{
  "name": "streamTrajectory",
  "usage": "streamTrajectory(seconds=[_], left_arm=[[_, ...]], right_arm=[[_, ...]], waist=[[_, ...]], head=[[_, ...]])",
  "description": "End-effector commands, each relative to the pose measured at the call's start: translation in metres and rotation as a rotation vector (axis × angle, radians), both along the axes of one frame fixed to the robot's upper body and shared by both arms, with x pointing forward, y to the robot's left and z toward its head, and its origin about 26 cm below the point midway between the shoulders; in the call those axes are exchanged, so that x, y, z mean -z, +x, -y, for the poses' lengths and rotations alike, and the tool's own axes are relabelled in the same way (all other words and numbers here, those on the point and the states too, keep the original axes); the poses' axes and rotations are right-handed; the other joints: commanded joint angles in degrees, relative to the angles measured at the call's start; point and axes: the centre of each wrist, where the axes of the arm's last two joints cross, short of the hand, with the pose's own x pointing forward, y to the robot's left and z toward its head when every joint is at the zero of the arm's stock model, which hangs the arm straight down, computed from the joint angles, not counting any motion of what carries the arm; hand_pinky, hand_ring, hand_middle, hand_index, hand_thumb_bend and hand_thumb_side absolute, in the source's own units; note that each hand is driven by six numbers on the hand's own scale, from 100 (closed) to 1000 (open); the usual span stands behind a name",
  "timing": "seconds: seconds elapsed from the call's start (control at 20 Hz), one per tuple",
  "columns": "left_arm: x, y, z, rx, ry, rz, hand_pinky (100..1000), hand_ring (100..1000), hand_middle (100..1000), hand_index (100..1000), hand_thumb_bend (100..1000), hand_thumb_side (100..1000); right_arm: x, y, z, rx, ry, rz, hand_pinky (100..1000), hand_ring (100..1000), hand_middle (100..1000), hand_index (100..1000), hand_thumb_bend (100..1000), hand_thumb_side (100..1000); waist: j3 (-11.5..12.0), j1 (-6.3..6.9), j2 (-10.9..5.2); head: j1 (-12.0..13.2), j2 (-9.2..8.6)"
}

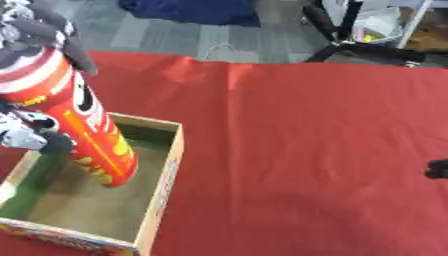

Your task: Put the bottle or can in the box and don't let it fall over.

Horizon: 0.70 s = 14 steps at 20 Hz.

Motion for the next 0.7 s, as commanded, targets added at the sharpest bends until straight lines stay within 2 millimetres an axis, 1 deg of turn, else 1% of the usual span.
streamTrajectory(seconds=[0.05,0.1,0.15,0.2,0.25,0.3,0.35,0.4,0.45,0.5,0.55,0.6,0.65,0.7], left_arm=[[-0.004,-0.001,-0.001,-0.012,0.026,0.059,100,140,227,148,665,100],[-0.002,-0.001,-0.001,-0.014,0.030,0.070,100,148,231,162,652,100],[-0.001,0.000,-0.001,-0.016,0.032,0.078,100,174,248,187,595,100],[0.000,0.000,-0.001,-0.017,0.035,0.086,100,206,271,208,512,100],[0.000,0.000,-0.001,-0.021,0.047,0.100,100,342,368,325,326,101],[0.001,-0.001,-0.001,-0.024,0.060,0.112,100,397,404,364,268,128],[0.002,0.000,-0.001,-0.028,0.075,0.120,172,488,470,418,269,154],[0.003,0.000,-0.001,-0.031,0.098,0.126,246,529,503,475,404,167],[0.004,0.000,-0.001,-0.034,0.119,0.128,397,605,547,515,423,178],[0.006,0.000,-0.002,-0.036,0.135,0.124,446,647,575,550,405,180],[0.008,0.001,-0.002,-0.040,0.149,0.117,608,762,650,621,401,201],[0.009,0.001,-0.003,-0.044,0.163,0.111,623,770,656,630,397,202],[0.010,0.002,-0.004,-0.050,0.176,0.104,768,839,718,705,389,215],[0.010,0.002,-0.005,-0.058,0.189,0.098,898,917,805,786,417,220]], right_arm=[[-0.009,0.000,0.000,-0.006,-0.020,0.032,776,790,625,792,100,470],[-0.009,0.000,0.000,-0.006,-0.020,0.032,776,790,625,792,100,470],[-0.009,-0.001,0.000,-0.005,-0.020,0.031,776,790,625,793,100,470],[-0.009,-0.001,0.000,-0.005,-0.020,0.030,776,790,625,793,100,470],[-0.009,-0.001,0.000,-0.005,-0.020,0.029,776,790,625,793,100,470],[-0.009,-0.001,0.000,-0.005,-0.020,0.029,776,790,625,793,100,470],[-0.009,0.000,0.000,-0.005,-0.020,0.028,775,789,625,793,100,470],[-0.010,0.000,0.000,-0.005,-0.019,0.028,775,789,625,793,100,470],[-0.010,0.000,0.000,-0.005,-0.019,0.027,775,790,625,793,100,470],[-0.010,0.000,0.000,-0.005,-0.019,0.027,775,790,625,793,100,470],[-0.010,0.000,0.000,-0.005,-0.019,0.027,775,789,625,793,100,470],[-0.010,0.000,0.000,-0.004,-0.018,0.026,775,790,625,793,100,470],[-0.010,0.000,0.000,-0.003,-0.018,0.026,775,789,625,793,100,470],[-0.010,0.000,0.000,-0.003,-0.018,0.026,775,789,625,793,100,470]], waist=[[-0.1,0.21,-0.49],[-0.1,0.23,-0.49],[-0.1,0.25,-0.49],[-0.1,0.27,-0.49],[0.0,0.30,-0.50],[0.0,0.33,-0.51],[0.0,0.35,-0.53],[0.0,0.38,-0.55],[-0.1,0.39,-0.57],[-0.1,0.40,-0.59],[-0.1,0.42,-0.60],[-0.1,0.42,-0.60],[0.0,0.44,-0.60],[0.0,0.45,-0.61]], head=[[0.5,-0.68],[0.6,-0.71],[0.7,-0.70],[0.8,-0.70],[0.8,-0.71],[0.8,-0.71],[0.9,-0.72],[1.0,-0.72],[1.0,-0.70],[1.1,-0.68],[1.1,-0.68],[1.2,-0.68],[1.2,-0.69],[1.3,-0.73]])
